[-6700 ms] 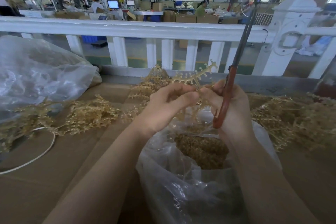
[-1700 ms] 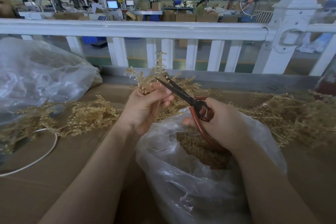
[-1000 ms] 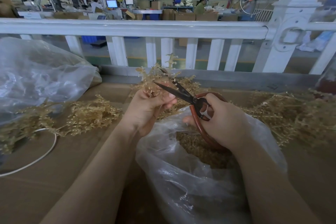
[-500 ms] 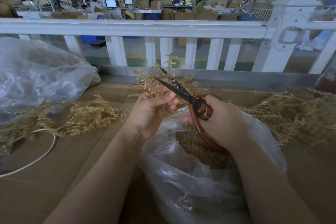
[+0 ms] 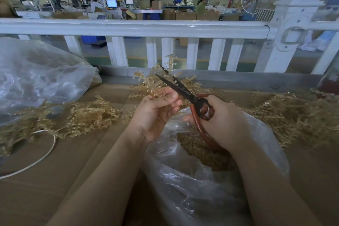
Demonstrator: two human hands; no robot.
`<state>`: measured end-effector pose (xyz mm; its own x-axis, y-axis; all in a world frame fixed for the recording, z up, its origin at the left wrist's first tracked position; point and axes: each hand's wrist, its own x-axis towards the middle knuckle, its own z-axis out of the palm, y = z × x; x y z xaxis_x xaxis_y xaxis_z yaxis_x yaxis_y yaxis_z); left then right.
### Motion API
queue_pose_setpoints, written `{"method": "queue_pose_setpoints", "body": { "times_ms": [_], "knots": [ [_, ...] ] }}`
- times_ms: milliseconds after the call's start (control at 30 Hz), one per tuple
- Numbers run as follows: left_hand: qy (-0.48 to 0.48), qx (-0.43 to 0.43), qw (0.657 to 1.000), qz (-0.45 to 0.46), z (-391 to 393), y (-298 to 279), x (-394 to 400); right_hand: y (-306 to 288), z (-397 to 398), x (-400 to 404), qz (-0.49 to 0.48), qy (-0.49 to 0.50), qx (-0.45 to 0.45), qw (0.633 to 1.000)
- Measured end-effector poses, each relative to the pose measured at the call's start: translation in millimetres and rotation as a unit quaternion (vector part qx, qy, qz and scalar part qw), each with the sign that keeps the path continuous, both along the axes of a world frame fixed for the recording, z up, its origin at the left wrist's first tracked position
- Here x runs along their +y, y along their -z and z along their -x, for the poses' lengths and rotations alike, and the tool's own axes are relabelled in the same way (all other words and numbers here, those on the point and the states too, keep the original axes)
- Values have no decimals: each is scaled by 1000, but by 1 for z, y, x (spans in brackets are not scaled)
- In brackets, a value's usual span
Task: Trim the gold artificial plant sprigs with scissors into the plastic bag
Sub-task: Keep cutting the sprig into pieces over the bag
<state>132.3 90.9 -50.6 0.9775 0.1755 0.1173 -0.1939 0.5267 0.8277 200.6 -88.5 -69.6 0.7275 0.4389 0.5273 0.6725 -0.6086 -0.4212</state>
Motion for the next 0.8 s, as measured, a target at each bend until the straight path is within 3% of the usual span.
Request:
{"method": "queue_pose_setpoints", "body": {
  "times_ms": [333,500,600,800],
  "knots": [
    [5,9,1000,12,1,-1,0,-4,4,2,-19,-19,29,999],
    [-20,17,999,36,-1,-3,2,-1,2,0,-21,-20,99,995],
    [-30,37,998,38,-1,-4,1,-3,3,1,-76,-32,146,986],
    [-8,120,992,-38,-1,1,-11,-8,6,9,-231,-70,238,941]
  ]
}}
